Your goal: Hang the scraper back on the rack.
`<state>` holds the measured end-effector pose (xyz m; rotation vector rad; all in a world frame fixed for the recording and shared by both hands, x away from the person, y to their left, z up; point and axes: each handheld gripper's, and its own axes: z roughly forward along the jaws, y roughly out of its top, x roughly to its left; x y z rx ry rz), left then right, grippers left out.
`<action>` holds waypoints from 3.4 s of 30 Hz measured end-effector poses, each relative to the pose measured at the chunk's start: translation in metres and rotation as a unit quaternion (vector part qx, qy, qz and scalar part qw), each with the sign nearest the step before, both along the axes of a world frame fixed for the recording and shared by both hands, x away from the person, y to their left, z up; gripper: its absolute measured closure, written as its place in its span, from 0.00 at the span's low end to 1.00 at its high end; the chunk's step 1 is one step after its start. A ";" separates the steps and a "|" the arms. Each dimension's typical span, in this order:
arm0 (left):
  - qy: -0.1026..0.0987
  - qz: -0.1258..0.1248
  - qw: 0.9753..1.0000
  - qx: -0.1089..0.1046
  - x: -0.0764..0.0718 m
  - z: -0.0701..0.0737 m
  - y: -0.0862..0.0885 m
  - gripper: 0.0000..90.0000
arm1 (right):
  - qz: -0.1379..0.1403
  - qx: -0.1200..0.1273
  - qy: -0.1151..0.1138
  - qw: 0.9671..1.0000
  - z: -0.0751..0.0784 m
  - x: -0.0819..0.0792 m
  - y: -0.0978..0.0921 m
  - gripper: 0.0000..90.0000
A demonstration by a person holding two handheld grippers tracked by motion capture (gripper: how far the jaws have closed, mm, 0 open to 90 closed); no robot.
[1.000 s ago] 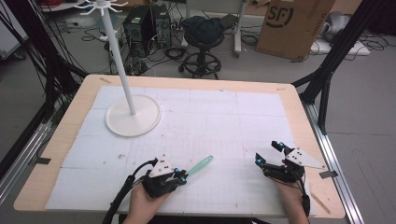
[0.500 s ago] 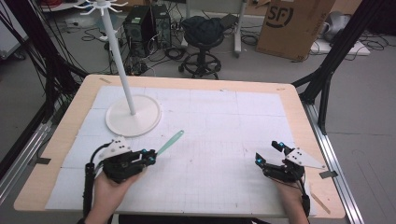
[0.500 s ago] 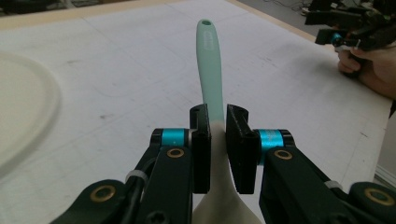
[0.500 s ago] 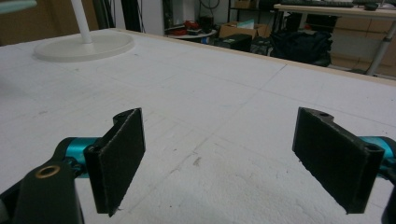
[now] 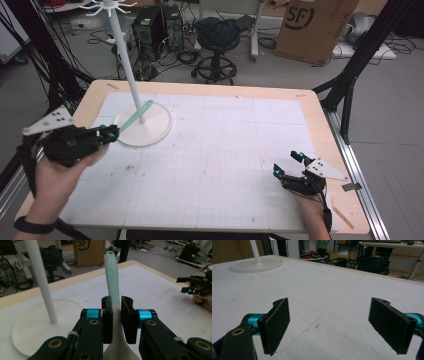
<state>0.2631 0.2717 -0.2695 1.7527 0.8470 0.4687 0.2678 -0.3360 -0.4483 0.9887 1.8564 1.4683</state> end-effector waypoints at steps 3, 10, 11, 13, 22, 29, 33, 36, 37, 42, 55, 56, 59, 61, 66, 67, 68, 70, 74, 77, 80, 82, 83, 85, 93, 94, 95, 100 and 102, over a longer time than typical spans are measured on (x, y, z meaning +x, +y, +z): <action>-0.011 0.007 1.000 0.003 0.002 0.021 0.013 0.90 | 0.000 -0.001 -0.002 1.000 0.000 0.000 0.000 0.18; -0.028 0.007 1.000 -0.002 0.008 0.062 0.036 0.90 | 0.000 0.000 -0.001 1.000 0.000 0.001 0.000 0.18; -0.029 0.006 1.000 -0.002 0.009 0.066 0.039 0.90 | 0.000 0.001 0.000 1.000 0.000 0.001 0.000 0.18; -0.034 0.005 0.999 -0.004 0.011 0.075 0.043 0.90 | 0.000 0.000 -0.001 1.000 0.000 0.001 0.000 0.18; -0.035 0.002 0.999 -0.013 0.020 0.104 0.064 0.90 | 0.001 -0.001 0.000 1.000 0.000 0.001 0.000 0.19; -0.047 0.012 0.999 -0.015 0.024 0.126 0.077 0.90 | 0.002 0.000 0.001 1.000 0.000 0.001 0.000 0.19; -0.053 0.023 0.998 -0.020 0.026 0.136 0.082 0.90 | 0.001 0.001 0.002 1.000 0.000 0.001 0.000 0.19; -0.058 0.028 0.998 -0.029 0.028 0.140 0.085 0.90 | 0.002 0.001 0.002 1.000 0.000 0.001 0.000 0.19; -0.059 0.030 0.997 -0.030 0.028 0.141 0.086 0.90 | 0.001 0.001 0.002 1.000 0.000 0.001 0.000 0.19; -0.059 0.040 0.997 -0.032 0.034 0.143 0.088 0.90 | 0.001 0.001 0.002 1.000 0.000 0.001 0.000 0.19; -0.054 0.045 0.997 -0.039 0.043 0.144 0.091 0.90 | 0.001 0.002 0.003 1.000 0.000 0.001 0.000 0.19; -0.053 0.045 0.997 -0.037 0.044 0.144 0.091 0.90 | 0.001 0.001 0.001 1.000 0.000 0.001 -0.001 0.19; -0.050 0.045 0.997 -0.036 0.045 0.144 0.092 0.90 | 0.001 0.002 0.003 1.000 0.000 0.001 0.000 0.19; -0.050 0.044 0.997 -0.036 0.046 0.143 0.091 0.90 | 0.001 0.001 0.003 1.000 0.000 0.001 0.000 0.19; -0.048 0.038 0.998 -0.030 0.047 0.142 0.086 0.90 | 0.001 0.002 0.003 1.000 0.000 0.001 0.000 0.19; -0.046 0.038 0.998 -0.030 0.048 0.142 0.086 0.90 | 0.001 0.001 0.002 1.000 0.000 0.001 0.000 0.19; -0.046 0.037 0.998 -0.026 0.049 0.141 0.085 0.90 | 0.001 0.002 0.003 1.000 0.000 0.001 0.000 0.19; -0.045 0.035 0.998 -0.025 0.050 0.140 0.083 0.89 | 0.001 0.001 0.003 1.000 0.000 0.001 0.000 0.19; -0.040 0.035 0.998 -0.022 0.054 0.137 0.080 0.90 | 0.001 0.001 0.002 1.000 0.000 0.001 0.000 0.19; -0.037 0.035 0.999 -0.018 0.056 0.134 0.077 0.89 | 0.001 0.001 0.003 1.000 0.000 0.001 0.000 0.19; -0.034 0.037 0.999 -0.009 0.059 0.132 0.075 0.89 | 0.001 0.001 0.002 1.000 0.000 0.001 -0.001 0.19; -0.033 0.037 0.999 -0.008 0.060 0.131 0.073 0.89 | 0.001 0.001 0.002 1.000 0.000 0.001 0.000 0.19; -0.033 0.038 0.999 -0.008 0.060 0.131 0.073 0.89 | 0.001 0.001 0.003 1.000 0.000 0.001 0.000 0.19; -0.032 0.041 0.999 -0.001 0.062 0.130 0.071 0.89 | 0.001 0.001 0.003 1.000 0.000 0.001 0.000 0.19; -0.028 0.051 0.998 0.007 0.066 0.125 0.068 0.89 | 0.002 0.001 0.003 1.000 0.000 0.001 0.000 0.19; -0.026 0.052 0.998 0.005 0.067 0.123 0.068 0.89 | 0.002 0.001 0.003 1.000 0.000 0.001 0.000 0.19; -0.025 0.055 0.998 0.004 0.068 0.122 0.069 0.89 | 0.002 0.001 0.002 1.000 0.000 0.001 0.000 0.19; -0.013 0.052 0.999 0.001 0.073 0.114 0.067 0.89 | 0.001 0.002 0.003 1.000 0.000 0.001 0.000 0.19; -0.013 0.053 0.999 0.002 0.075 0.113 0.065 0.88 | 0.001 0.001 0.002 1.000 0.000 0.001 0.000 0.19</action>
